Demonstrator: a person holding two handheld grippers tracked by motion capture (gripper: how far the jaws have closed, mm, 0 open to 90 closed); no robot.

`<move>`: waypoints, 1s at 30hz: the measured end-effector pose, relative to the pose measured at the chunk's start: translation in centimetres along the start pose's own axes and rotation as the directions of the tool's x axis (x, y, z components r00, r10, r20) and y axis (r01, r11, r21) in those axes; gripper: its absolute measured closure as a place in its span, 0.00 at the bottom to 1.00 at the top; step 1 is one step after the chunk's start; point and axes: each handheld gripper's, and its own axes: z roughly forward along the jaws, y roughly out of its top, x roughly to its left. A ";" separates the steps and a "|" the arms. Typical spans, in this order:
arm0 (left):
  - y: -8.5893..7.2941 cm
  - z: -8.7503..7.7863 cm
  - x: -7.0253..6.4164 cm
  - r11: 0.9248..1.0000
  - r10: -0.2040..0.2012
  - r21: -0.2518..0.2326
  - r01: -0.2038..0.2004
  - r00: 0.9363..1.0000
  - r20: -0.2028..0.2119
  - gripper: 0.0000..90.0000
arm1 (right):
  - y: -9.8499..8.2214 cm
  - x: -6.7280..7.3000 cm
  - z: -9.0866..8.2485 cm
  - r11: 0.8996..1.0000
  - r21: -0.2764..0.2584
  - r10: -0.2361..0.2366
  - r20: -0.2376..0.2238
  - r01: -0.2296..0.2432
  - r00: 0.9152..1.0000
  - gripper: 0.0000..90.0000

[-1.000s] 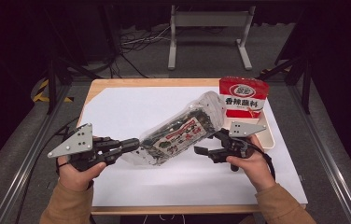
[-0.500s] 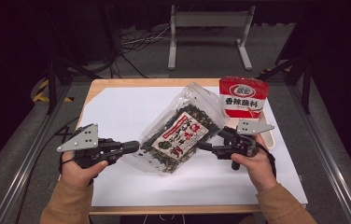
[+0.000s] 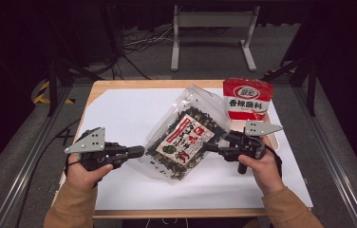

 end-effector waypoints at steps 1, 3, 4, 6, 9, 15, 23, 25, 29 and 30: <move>0.0 -0.1 0.1 1.000 0.003 0.000 -0.003 1.000 -0.002 0.98 | 0.1 0.0 -0.1 1.000 0.006 0.005 -0.005 -0.005 1.000 0.66; -0.2 -0.2 0.3 1.000 0.000 -0.001 0.000 1.000 -0.010 0.98 | 0.2 0.1 -0.4 1.000 0.017 0.011 -0.024 -0.010 1.000 0.71; -0.3 -0.3 0.4 1.000 -0.015 -0.009 0.014 1.000 -0.015 0.98 | 0.3 0.2 -0.4 1.000 0.024 0.010 -0.030 -0.009 0.999 0.73; -0.3 -0.3 0.5 1.000 -0.020 -0.016 0.020 1.000 -0.016 0.98 | 0.5 0.3 -0.5 1.000 0.027 0.013 -0.046 -0.012 0.999 0.75; -0.4 -0.4 0.8 0.999 -0.027 -0.028 0.026 0.999 -0.030 0.97 | 0.9 0.9 -0.7 1.000 0.025 0.013 -0.086 -0.011 0.996 0.81; -0.6 0.0 1.1 0.999 -0.045 -0.024 0.044 0.998 -0.048 0.93 | 2.3 1.9 -1.5 0.999 0.042 -0.015 -0.100 0.019 0.995 0.83; -0.9 -0.6 1.8 0.995 -0.077 -0.064 0.072 0.994 -0.077 0.75 | 4.2 2.1 -3.3 0.990 0.136 -0.037 -0.029 0.041 0.999 0.84; -0.9 -0.6 1.9 0.996 -0.074 -0.060 0.069 0.993 -0.090 0.75 | 4.8 2.1 -3.8 0.987 0.154 -0.046 -0.010 0.047 0.999 0.84; -1.0 -0.7 2.0 0.995 -0.088 -0.053 0.083 0.990 -0.113 0.73 | 5.7 2.1 -4.5 0.983 0.177 -0.064 0.026 0.059 0.998 0.84; -1.1 -0.8 2.1 0.995 -0.089 -0.051 0.083 0.988 -0.124 0.72 | 6.3 2.1 -5.0 0.979 0.194 -0.070 0.044 0.060 0.997 0.84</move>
